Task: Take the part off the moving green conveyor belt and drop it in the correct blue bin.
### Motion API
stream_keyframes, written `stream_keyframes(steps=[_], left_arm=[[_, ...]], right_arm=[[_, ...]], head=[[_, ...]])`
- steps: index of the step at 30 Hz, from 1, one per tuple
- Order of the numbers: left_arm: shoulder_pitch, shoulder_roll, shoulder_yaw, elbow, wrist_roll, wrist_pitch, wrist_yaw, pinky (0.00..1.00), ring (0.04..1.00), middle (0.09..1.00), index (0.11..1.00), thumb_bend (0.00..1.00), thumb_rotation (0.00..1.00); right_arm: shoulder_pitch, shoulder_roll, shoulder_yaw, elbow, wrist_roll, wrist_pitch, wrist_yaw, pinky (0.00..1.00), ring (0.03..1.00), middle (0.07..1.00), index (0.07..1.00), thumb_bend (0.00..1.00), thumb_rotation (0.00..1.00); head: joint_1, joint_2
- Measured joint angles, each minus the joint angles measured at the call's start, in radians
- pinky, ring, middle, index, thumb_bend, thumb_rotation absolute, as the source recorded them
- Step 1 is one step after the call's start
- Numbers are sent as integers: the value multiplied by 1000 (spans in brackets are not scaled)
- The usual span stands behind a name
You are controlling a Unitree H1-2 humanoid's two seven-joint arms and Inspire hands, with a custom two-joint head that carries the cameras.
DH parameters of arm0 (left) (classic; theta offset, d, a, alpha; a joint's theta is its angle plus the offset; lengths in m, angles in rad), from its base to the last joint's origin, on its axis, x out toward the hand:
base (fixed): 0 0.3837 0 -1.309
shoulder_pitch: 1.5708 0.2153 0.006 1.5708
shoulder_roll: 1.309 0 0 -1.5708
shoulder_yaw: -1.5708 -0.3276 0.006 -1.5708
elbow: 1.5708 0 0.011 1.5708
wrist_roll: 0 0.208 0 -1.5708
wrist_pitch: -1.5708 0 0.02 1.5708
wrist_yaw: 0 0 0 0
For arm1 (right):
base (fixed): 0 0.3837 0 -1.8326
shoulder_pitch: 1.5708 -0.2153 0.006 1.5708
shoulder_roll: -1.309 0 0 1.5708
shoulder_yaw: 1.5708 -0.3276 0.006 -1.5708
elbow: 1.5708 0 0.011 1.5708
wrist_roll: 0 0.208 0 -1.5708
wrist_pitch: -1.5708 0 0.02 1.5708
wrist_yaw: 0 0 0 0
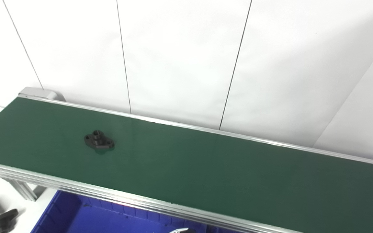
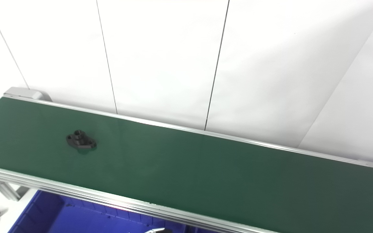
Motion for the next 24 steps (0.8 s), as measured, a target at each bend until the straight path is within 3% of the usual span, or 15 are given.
stream_keyframes(steps=[7,12,19,21,24], left_arm=[[-8,4,-2,29,-3,0,8,689,791,842,812,873,358],[-12,4,-5,31,-3,0,17,684,782,838,812,869,353],[-16,12,-14,31,-3,0,26,684,774,837,819,857,328],[-16,18,-16,31,-3,0,27,683,773,839,821,861,329],[-16,22,-16,31,-3,0,28,678,767,837,823,865,333]], right_arm=[[-12,7,-2,19,29,0,9,803,906,953,887,840,247],[-13,10,-3,20,29,0,9,823,922,952,884,827,239],[-12,18,-10,19,32,0,8,749,913,936,864,849,269],[-12,21,-11,16,32,0,7,787,884,912,858,833,248],[-12,21,-11,16,32,0,7,756,850,892,849,816,229]], head=[[-3,-20],[1,-25],[-49,9],[-63,17],[-69,24]])
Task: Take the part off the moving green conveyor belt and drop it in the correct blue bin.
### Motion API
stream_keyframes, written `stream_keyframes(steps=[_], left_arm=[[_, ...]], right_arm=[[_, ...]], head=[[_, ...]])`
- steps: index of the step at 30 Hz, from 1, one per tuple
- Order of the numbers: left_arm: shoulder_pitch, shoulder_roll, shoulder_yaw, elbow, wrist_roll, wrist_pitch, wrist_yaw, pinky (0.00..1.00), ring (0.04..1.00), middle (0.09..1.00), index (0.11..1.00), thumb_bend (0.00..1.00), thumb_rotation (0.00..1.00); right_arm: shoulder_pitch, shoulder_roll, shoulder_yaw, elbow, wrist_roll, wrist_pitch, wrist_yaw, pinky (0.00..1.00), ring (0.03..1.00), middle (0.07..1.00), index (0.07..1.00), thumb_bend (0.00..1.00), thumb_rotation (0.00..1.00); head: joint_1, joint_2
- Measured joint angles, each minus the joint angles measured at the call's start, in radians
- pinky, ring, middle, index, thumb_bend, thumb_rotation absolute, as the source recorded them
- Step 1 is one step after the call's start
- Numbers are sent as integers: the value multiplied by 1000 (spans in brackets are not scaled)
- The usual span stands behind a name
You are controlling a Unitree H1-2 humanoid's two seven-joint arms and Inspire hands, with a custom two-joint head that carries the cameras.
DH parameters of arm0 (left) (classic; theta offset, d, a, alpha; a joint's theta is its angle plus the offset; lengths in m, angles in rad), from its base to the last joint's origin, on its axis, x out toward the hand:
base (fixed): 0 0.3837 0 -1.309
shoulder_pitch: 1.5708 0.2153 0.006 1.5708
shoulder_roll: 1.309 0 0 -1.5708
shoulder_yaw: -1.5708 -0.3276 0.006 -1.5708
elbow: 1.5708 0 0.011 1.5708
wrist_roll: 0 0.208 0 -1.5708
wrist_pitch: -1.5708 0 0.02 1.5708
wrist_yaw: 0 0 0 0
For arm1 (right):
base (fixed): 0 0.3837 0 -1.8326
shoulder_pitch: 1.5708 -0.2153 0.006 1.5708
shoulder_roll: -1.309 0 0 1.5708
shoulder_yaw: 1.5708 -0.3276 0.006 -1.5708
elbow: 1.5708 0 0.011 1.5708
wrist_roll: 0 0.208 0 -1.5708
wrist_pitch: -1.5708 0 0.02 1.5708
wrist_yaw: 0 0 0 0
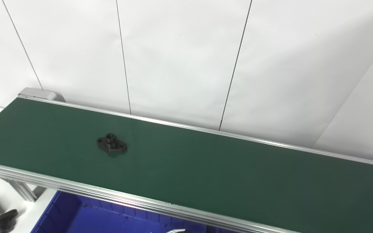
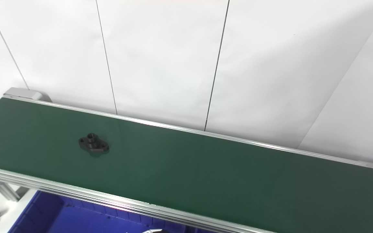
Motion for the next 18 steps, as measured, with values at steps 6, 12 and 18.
stream_keyframes(steps=[6,12,18], left_arm=[[-4,-1,-5,-1,-8,0,-3,697,773,846,835,858,320],[-4,-2,1,-7,-13,0,-6,707,779,853,847,867,299],[-4,-3,13,-18,-11,0,-6,723,788,857,862,877,309]], right_arm=[[4,1,-3,-41,-27,0,-33,672,793,861,831,827,257],[10,-14,21,-139,-60,-1,-97,671,785,846,830,837,297],[-16,-31,24,-269,-39,-6,-126,732,807,844,848,857,353]], head=[[-35,40],[-67,90],[-101,137]])
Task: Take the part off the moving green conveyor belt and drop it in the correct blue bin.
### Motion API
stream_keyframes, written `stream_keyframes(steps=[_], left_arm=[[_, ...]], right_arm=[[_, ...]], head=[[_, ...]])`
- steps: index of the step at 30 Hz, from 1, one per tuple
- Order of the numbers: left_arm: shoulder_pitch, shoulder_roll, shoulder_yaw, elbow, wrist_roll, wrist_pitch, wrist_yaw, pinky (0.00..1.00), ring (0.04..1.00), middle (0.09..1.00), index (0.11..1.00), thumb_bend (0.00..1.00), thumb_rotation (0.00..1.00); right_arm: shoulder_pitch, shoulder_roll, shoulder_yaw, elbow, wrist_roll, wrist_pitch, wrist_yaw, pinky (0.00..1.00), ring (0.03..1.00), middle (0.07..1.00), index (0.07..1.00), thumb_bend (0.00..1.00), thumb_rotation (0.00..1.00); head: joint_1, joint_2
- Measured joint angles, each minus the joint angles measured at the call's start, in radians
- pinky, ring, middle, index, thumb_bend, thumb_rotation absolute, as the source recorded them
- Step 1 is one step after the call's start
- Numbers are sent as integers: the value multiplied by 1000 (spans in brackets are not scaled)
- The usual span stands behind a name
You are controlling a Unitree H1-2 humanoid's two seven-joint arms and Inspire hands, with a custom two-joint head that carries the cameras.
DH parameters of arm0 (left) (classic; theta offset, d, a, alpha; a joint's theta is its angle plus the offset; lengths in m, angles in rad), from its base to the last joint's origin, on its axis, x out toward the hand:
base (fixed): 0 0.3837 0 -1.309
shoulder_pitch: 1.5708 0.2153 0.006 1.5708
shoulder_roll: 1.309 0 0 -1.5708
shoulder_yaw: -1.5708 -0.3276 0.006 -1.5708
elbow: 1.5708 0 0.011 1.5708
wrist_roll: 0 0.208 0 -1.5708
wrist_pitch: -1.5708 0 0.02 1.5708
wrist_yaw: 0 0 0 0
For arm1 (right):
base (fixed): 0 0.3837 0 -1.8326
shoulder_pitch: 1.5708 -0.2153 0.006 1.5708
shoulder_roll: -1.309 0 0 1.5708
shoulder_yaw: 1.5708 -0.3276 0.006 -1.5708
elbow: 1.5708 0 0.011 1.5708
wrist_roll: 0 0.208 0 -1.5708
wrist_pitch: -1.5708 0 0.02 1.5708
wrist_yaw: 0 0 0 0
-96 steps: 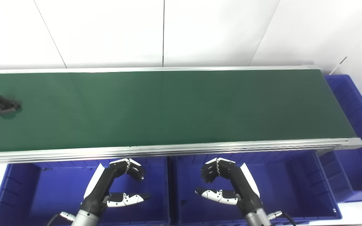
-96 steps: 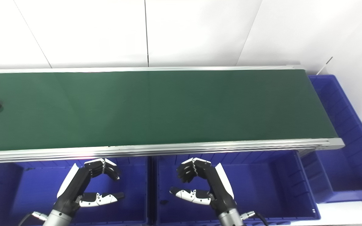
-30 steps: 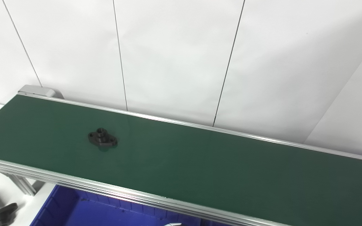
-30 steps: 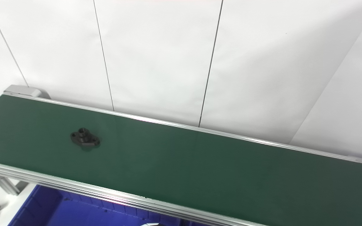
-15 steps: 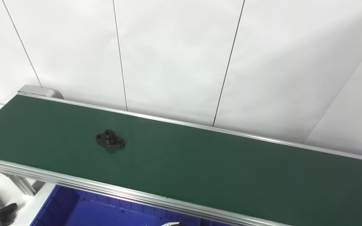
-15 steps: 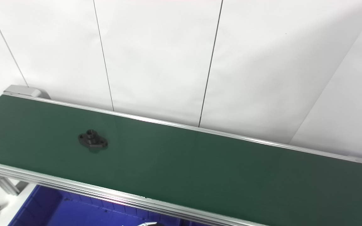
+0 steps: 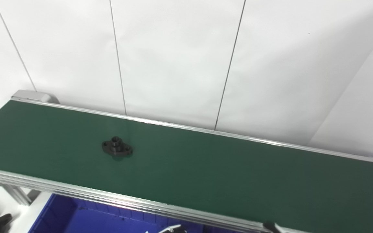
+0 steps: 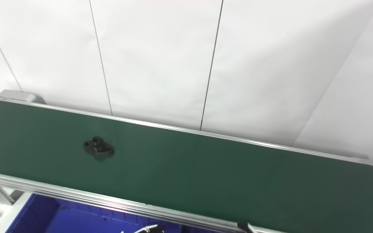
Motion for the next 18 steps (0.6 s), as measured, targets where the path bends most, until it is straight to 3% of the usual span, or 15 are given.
stream_keyframes(steps=[10,14,18], left_arm=[[-10,1,2,-20,20,0,9,750,812,866,880,828,356],[-8,2,11,-27,18,0,8,769,834,877,888,825,380],[0,3,30,-48,-9,0,-4,771,835,878,890,821,378]], right_arm=[[-109,0,-78,-140,-45,-1,-15,729,796,835,864,819,413],[-179,3,-95,-158,-52,5,1,721,798,833,848,815,383],[-237,18,-97,-196,-101,89,29,713,792,827,842,820,395]], head=[[-69,73],[-118,101],[-150,129]])
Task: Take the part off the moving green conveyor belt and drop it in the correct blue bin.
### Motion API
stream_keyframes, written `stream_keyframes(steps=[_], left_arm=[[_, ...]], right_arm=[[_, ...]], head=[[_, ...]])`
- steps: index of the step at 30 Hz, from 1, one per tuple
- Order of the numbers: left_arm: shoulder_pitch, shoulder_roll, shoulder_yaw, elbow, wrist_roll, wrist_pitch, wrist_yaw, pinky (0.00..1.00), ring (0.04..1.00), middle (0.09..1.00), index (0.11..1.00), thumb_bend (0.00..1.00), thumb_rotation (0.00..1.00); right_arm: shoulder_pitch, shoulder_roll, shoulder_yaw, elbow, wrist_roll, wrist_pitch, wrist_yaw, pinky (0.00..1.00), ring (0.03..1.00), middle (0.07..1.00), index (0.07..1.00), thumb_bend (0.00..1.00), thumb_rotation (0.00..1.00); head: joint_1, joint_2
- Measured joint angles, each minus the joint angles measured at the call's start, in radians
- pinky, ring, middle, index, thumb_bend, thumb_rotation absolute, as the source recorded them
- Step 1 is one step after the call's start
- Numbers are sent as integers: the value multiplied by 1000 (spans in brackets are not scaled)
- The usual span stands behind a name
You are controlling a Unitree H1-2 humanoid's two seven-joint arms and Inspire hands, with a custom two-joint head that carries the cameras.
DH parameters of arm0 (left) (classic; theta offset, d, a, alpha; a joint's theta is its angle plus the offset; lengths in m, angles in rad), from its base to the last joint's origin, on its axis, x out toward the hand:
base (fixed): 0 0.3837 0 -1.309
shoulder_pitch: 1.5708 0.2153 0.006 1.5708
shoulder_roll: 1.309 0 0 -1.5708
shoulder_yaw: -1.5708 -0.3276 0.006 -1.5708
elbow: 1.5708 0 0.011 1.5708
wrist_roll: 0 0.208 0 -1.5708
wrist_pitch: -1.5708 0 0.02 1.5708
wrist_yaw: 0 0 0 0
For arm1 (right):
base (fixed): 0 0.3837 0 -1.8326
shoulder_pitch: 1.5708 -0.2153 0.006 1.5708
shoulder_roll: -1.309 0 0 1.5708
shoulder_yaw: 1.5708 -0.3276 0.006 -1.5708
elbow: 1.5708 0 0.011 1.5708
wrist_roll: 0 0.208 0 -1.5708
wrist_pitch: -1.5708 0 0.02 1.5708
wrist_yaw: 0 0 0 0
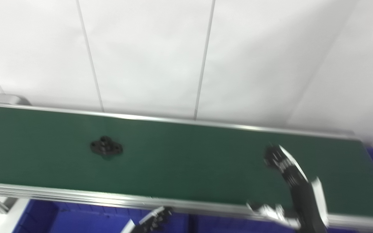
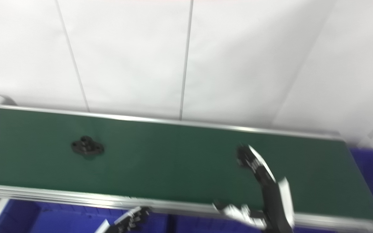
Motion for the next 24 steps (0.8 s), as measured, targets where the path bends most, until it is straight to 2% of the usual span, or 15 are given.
stream_keyframes(steps=[2,9,16,21,24], left_arm=[[1,1,10,-6,-10,0,-9,768,830,876,892,814,381],[2,3,41,-10,-24,0,-47,765,820,890,885,828,383],[1,-1,70,-5,-36,0,-80,754,813,875,878,852,390],[1,-2,78,-2,-35,0,-91,745,807,863,872,850,386],[1,-6,79,0,-33,0,-91,748,806,860,874,845,389]], right_arm=[[-28,8,1,-6,-35,61,18,714,797,829,837,820,410],[-102,11,16,5,-131,162,62,729,796,827,831,835,437],[-158,11,24,57,-189,198,77,688,779,828,829,835,409],[-186,11,31,96,-220,222,82,681,774,826,834,842,420],[-197,7,40,126,-241,233,89,643,748,816,831,851,427]], head=[[-9,9],[-34,14],[-31,2],[-25,-5],[-21,-12]])
